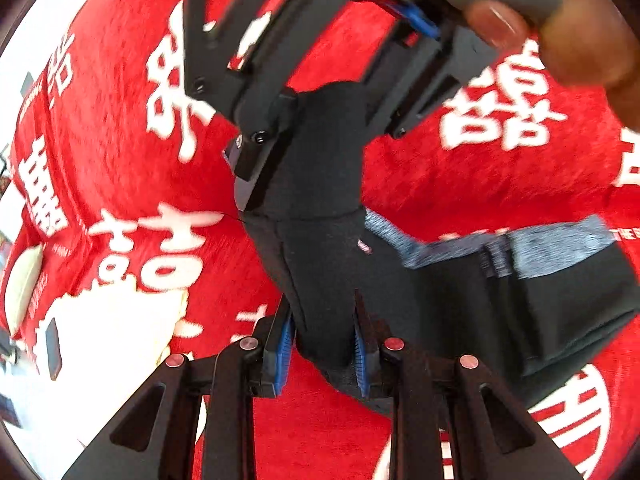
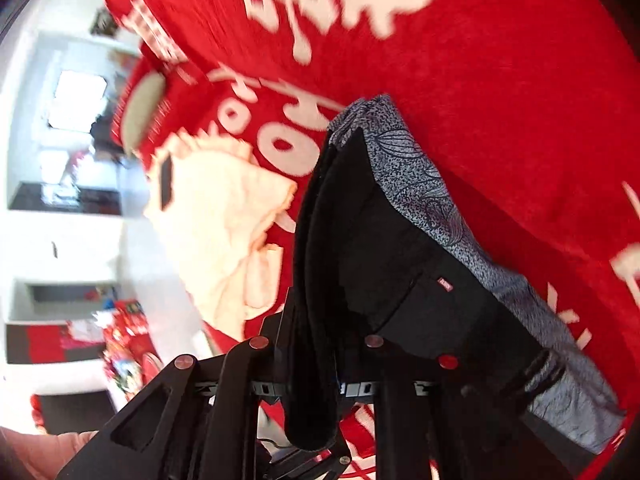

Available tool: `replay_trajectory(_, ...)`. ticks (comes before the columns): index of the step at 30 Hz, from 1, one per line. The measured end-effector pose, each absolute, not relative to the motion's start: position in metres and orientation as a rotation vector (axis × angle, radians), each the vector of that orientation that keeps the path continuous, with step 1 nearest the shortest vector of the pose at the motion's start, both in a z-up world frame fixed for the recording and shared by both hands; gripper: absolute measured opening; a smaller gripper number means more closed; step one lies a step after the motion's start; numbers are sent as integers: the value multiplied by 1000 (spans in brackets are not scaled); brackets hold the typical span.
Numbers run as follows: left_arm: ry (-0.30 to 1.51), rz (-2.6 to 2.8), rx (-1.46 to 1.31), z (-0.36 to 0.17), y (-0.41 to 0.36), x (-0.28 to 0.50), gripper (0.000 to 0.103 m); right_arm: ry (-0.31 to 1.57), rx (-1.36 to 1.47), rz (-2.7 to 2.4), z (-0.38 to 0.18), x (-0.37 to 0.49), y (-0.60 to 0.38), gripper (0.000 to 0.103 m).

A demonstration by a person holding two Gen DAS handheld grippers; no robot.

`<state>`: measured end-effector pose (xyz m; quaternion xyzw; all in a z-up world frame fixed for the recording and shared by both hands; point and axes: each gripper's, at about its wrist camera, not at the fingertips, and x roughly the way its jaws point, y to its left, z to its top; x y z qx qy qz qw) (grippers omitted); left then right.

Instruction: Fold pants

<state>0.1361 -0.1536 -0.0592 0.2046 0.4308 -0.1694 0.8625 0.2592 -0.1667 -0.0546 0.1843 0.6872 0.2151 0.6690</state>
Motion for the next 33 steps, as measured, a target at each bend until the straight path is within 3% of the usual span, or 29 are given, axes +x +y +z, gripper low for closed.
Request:
replay_trajectory(10,820,-574,536,-16,-242,77,27,1286,682,439,10,165,-295,16)
replay_trajectory(19,768,-728,675,-17,-329,21,27,1113,876,330,23,69,-407,16)
replay_trajectory(26,789,-820,809,-59,-392,-25,27,1050,1013,251,-13,7,-473,16)
replay_trajectory(33,857,-814,954,-123,-402,-45,31,1075,1218,137,-115,-42,-505,16)
